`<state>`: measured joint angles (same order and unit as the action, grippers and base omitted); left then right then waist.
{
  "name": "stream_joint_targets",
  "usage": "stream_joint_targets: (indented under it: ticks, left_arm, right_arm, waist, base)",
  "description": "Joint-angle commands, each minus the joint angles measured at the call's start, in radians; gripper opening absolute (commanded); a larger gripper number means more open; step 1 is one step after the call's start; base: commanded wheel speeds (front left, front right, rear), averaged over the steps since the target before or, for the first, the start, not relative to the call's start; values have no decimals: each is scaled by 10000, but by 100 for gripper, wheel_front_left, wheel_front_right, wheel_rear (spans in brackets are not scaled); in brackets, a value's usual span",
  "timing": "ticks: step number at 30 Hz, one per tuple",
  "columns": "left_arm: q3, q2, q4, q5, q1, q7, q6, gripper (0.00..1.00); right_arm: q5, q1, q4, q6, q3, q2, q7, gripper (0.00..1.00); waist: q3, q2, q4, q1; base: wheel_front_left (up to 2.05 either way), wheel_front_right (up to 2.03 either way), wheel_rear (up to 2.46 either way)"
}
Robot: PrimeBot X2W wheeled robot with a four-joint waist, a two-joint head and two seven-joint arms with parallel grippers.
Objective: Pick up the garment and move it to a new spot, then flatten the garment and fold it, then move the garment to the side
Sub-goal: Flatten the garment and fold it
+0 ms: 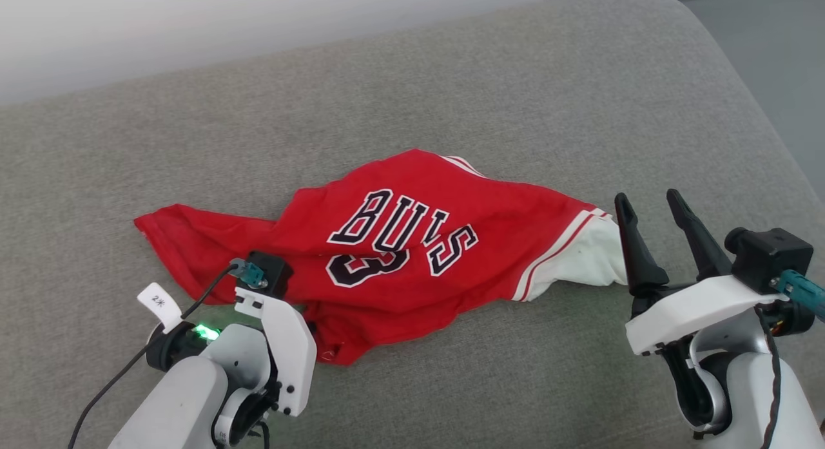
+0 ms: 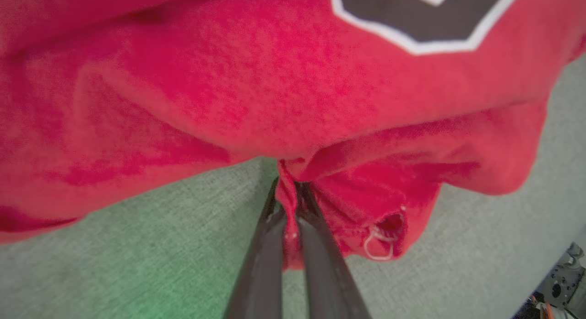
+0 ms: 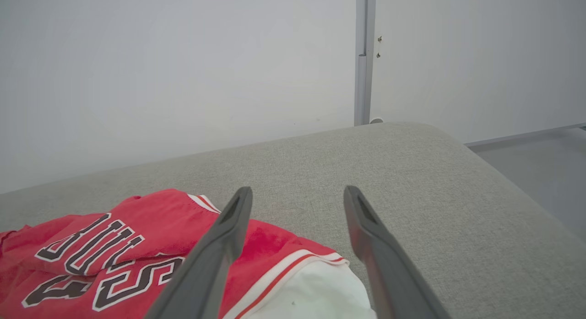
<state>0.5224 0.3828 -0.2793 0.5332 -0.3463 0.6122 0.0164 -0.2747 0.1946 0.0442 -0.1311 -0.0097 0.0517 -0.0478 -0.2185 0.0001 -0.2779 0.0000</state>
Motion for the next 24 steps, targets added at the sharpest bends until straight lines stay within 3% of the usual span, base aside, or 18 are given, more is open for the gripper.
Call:
stream_joint_targets:
  ticks: [1, 5, 19, 24]
  left_arm:
    - [326, 73, -440, 50, 647, 463, -60, 0]
    - [271, 426, 58, 143, 819, 843, 10, 0]
    - [-361, 1731, 3232, 1299, 3364, 2919, 1454, 0]
    - [-350, 1798, 3759, 1548, 3829, 3025, 1521, 0]
  right_arm:
    - [-17, 57, 44, 5, -50, -11, 55, 100]
    - [27, -2, 67, 5, -198, -13, 42, 100]
    - [156, -166, -256, 7, -530, -10, -284, 100]
    - [98, -210, -285, 5, -494, -10, -340, 100]
  waist:
    - [58, -1, 105, 0]
    - [164, -1, 375, 0]
    - [438, -1, 1226, 0]
    - [464, -1, 1322, 0]
  base:
    - [0, 0, 0]
    - [0, 0, 0]
    - [0, 0, 0]
    - [0, 0, 0]
